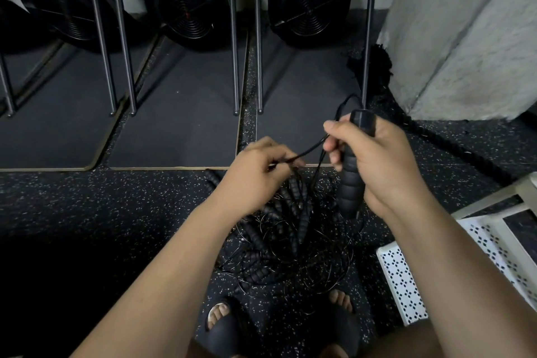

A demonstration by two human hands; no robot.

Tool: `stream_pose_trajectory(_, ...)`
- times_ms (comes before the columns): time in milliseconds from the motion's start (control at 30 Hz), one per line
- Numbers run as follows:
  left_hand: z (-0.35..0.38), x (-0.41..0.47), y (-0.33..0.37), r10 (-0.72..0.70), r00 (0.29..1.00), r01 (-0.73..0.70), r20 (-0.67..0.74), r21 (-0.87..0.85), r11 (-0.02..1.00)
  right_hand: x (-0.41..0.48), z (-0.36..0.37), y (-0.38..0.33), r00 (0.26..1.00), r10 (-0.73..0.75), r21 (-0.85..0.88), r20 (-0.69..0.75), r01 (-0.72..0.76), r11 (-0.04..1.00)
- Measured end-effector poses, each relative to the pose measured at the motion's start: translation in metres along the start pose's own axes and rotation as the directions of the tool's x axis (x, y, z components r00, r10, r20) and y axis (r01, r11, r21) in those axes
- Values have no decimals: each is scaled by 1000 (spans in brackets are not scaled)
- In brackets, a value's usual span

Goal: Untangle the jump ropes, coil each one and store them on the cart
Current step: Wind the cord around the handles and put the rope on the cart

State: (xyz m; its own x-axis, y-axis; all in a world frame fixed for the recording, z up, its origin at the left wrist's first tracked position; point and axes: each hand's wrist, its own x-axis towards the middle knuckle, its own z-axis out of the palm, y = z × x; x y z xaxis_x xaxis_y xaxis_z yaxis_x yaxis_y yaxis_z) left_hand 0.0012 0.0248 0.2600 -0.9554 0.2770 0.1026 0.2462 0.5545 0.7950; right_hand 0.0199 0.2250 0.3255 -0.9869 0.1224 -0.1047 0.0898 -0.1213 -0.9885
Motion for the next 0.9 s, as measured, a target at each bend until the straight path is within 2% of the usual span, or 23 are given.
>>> stream_pose_trajectory(67, -1, 1, 2, -39, 996, 44, -75, 60, 997, -1, 0, -3, 1000, -29, 42, -4, 29, 999)
stream_pose_trajectory(133, -1, 1, 3, -43, 995, 55, -88, 140, 989, -2, 0, -6, 999, -47, 92, -8, 47, 995)
stream_pose_trajectory(267, 1, -2, -5, -91, 996, 79, 23, 311, 947, -1, -3, -14, 999, -40, 238, -11, 41, 970)
stream_pose_trajectory(400, 3, -4, -2, -108, 989, 91, 103, 157, 983, -2, -3, -15, 999, -41, 246, -17, 44, 968)
stream_pose_trajectory(533, 4, -4, 1, -115, 982, 89, 152, 166, 982, 2, -9, -18, 997, -6, 316, -73, 29, 948)
stream_pose_trajectory(633, 10, -6, 0, -115, 968, 99, 223, 80, 992, 4, -12, -17, 997, 31, 340, -75, -4, 941)
stream_pose_trajectory(733, 21, -7, 5, -68, 977, 65, 202, 20, 998, 3, -10, -16, 997, 57, 348, -48, -37, 937)
stream_pose_trajectory(833, 29, -6, 12, 33, 986, -30, 161, -21, 999, 2, -7, -16, 998, 55, 335, -23, -45, 941)
stream_pose_trajectory(900, 29, -8, 17, 52, 981, -43, 185, -52, 998, 2, -7, -14, 998, 53, 326, -28, -41, 944)
